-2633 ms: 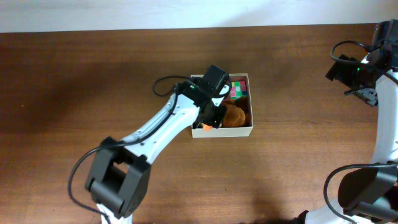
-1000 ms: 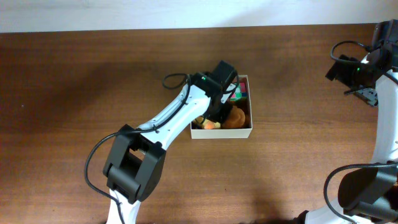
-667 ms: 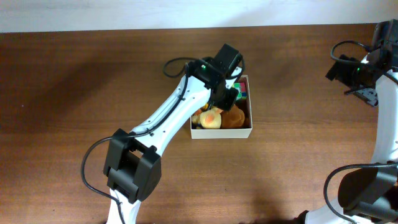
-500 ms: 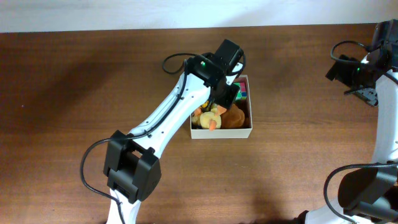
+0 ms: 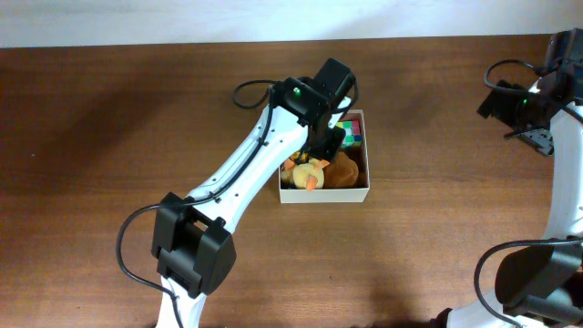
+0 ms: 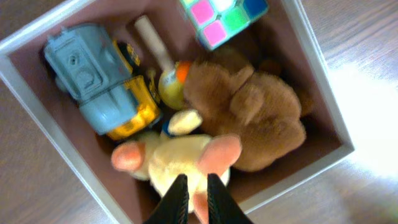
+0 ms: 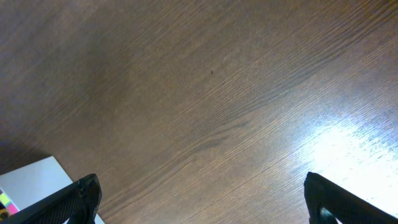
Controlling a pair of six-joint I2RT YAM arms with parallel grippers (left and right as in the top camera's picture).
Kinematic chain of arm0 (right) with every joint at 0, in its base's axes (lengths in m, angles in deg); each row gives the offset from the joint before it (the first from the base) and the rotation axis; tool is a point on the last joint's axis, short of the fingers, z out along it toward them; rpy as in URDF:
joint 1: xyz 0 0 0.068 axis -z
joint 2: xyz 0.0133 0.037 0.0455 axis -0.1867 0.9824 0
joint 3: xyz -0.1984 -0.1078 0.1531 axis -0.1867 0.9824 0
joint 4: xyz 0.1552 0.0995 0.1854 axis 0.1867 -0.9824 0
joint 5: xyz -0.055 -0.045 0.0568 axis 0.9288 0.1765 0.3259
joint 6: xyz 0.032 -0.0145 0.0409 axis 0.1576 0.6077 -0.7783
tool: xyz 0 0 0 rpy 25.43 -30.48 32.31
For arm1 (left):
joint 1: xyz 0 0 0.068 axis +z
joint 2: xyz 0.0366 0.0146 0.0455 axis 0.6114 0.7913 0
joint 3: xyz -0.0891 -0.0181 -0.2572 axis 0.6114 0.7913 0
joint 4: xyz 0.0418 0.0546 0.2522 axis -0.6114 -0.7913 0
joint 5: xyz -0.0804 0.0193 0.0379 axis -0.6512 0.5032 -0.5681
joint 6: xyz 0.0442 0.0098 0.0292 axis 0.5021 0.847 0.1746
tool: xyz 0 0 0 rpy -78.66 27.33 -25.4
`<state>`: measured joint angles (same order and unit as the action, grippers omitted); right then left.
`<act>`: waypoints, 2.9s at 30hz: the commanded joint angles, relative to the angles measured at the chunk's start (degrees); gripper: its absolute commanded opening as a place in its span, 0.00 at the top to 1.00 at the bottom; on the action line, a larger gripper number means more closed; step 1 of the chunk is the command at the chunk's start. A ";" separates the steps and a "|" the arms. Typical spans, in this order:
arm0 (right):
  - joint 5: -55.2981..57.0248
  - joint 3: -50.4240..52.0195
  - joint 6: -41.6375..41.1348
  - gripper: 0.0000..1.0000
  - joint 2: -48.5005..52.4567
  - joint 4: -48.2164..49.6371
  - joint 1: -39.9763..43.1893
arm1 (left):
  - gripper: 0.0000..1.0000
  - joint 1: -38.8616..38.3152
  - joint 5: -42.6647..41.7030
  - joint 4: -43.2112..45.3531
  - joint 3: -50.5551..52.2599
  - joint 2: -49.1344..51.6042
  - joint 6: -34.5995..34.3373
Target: Pack container
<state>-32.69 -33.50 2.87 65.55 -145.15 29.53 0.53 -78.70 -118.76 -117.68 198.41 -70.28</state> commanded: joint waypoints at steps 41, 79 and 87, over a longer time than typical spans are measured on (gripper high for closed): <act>-0.09 0.26 -0.70 0.01 -0.13 0.02 0.00 | 0.93 -1.46 -2.93 13.00 16.52 -0.15 -2.29; -0.09 0.26 -0.70 0.01 -0.13 0.02 0.00 | 0.95 -1.46 1.14 29.16 24.61 1.14 -2.29; -0.09 0.26 -0.70 0.01 -0.13 0.02 0.00 | 0.95 -1.46 1.16 27.96 24.52 -1.57 -2.29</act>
<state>-32.69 -33.50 2.89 65.55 -145.18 29.53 -0.87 -77.71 -90.19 -93.25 198.50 -72.07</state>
